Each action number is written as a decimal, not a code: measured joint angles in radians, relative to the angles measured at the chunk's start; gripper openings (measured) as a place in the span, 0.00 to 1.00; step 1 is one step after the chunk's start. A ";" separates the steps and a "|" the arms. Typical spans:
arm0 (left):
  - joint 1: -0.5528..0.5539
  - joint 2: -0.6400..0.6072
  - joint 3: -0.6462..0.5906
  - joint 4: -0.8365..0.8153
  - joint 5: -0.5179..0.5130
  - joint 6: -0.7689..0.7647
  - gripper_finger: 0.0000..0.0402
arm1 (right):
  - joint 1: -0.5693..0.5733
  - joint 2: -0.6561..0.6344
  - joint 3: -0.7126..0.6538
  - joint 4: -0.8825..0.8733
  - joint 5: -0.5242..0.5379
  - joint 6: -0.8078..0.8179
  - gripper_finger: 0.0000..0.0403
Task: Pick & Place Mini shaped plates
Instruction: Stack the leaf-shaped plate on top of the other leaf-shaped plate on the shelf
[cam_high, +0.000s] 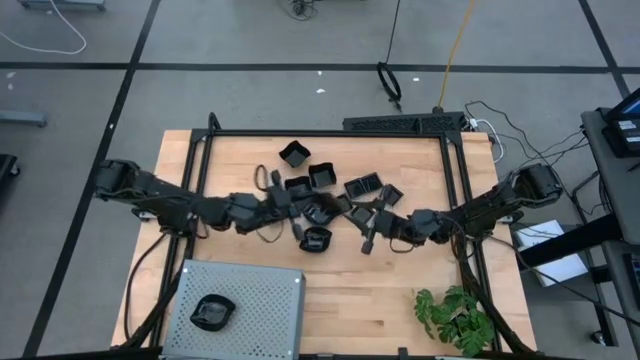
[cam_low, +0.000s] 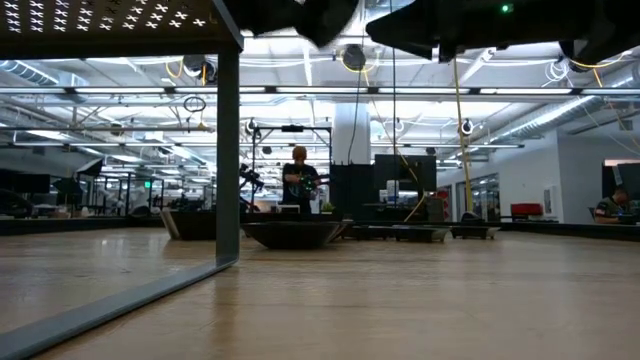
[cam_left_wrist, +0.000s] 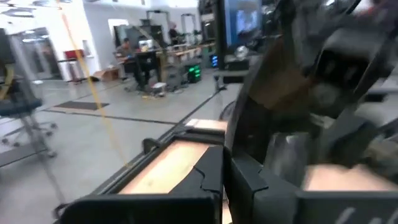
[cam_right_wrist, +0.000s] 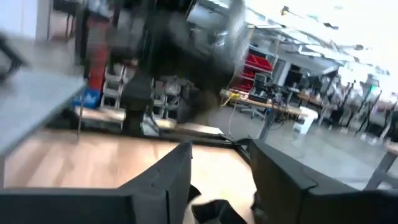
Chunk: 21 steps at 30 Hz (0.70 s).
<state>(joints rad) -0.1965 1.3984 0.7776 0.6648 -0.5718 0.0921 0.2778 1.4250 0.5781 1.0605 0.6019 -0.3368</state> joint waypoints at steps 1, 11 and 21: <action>-0.012 -0.030 0.001 -0.034 0.001 -0.019 0.01 | 0.011 0.000 0.000 -0.008 0.002 -0.035 0.39; -0.250 -0.383 0.001 -0.723 0.053 -0.488 0.02 | 0.082 0.000 0.000 0.028 0.091 -0.095 0.41; -0.547 -0.543 0.000 -1.051 0.459 -1.129 0.01 | 0.084 0.000 0.000 0.028 0.104 -0.070 0.41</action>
<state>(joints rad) -0.7431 0.8554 0.7780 -0.3867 -0.1132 -1.0372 0.3622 1.4250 0.5777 1.0889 0.7063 -0.4072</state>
